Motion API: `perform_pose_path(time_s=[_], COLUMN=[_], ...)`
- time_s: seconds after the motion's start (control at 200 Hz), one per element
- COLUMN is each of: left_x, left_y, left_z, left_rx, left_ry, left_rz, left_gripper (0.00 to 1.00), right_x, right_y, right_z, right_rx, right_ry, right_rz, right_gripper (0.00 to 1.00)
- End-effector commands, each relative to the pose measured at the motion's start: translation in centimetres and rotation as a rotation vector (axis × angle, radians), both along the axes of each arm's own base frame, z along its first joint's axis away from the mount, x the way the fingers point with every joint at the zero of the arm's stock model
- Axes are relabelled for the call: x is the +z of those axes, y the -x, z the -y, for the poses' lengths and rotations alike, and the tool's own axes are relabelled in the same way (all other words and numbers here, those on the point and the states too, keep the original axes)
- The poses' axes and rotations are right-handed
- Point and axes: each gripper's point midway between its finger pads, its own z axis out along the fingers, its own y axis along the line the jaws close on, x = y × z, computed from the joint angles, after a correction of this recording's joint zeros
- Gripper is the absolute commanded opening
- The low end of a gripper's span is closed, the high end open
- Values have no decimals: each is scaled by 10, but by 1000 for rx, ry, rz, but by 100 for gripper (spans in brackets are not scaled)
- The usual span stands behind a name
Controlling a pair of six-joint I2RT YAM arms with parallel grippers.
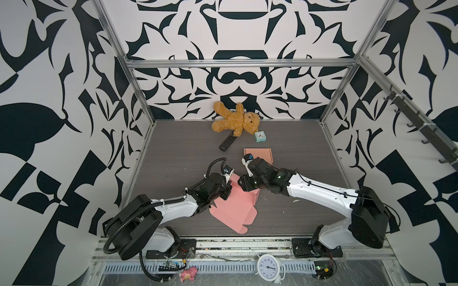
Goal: Fold the paper box
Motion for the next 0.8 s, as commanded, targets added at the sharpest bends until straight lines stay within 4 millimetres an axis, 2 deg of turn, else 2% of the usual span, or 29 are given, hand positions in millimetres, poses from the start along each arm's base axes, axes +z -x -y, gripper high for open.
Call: perform_pose_path(time_s=[0.0,0.255,0.445,0.585,0.795], left_x=[7,-5,-6,-6,-8], left_y=[-3,-8,-11,-11,-6], left_z=[9,8,1,-1,0], left_rx=[-6,28,74,78,59], left_ry=[1,-14,-9,-12,3], left_rz=[58,53,68,73,56], left_gripper=[7,8,9,9,18], right_x=[-1,-12,-21,-29,-19], right_y=[-1,4,11,10,7], right_z=[-2,0,2,16,25], right_rx=[-13,-9,-9,-40,-60], right_ry=[-24,-20,-24,52,95], right_rz=[-4,-28,-58,-50,-10], right_gripper=[54,54,53,52,54])
